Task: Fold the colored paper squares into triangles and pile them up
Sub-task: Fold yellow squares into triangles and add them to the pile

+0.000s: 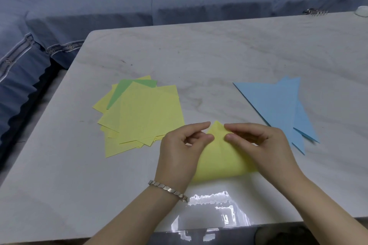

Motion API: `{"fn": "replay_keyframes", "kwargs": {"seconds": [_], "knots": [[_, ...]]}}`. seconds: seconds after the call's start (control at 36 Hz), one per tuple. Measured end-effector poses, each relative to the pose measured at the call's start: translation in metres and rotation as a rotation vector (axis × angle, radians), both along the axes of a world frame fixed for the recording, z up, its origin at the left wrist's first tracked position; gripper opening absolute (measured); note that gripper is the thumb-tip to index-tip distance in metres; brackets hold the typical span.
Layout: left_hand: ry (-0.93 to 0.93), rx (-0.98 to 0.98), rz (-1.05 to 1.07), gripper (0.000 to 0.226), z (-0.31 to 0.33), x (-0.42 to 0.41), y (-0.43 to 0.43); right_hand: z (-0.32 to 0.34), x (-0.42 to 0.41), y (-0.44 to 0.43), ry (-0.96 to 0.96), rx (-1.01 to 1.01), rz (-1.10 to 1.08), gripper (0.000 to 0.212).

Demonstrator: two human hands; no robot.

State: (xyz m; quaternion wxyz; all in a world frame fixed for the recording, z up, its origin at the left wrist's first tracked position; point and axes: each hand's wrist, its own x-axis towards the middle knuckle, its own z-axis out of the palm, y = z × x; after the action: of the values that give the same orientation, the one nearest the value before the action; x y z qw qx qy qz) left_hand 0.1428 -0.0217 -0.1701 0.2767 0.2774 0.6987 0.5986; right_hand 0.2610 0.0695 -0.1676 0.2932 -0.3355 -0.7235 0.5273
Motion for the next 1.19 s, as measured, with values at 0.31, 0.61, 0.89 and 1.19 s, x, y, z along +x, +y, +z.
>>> {"fn": "replay_keyframes", "kwargs": {"seconds": [0.31,0.61,0.89,1.19], "knots": [[-0.128,0.009,-0.041,0.024,-0.002,-0.004,0.005,0.000,-0.002,0.008,-0.025,-0.034,0.025,0.030],[0.084,-0.367,-0.224,0.021,-0.031,-0.040,0.066,-0.033,-0.034,0.063,-0.364,0.007,0.138,0.012],[0.251,-0.511,-0.171,0.021,-0.060,-0.050,0.086,-0.078,-0.051,0.063,-0.577,0.548,0.118,0.020],[0.387,-0.494,-0.186,0.009,-0.068,-0.048,0.086,-0.107,0.012,0.007,-0.313,0.863,0.295,0.034]]}}
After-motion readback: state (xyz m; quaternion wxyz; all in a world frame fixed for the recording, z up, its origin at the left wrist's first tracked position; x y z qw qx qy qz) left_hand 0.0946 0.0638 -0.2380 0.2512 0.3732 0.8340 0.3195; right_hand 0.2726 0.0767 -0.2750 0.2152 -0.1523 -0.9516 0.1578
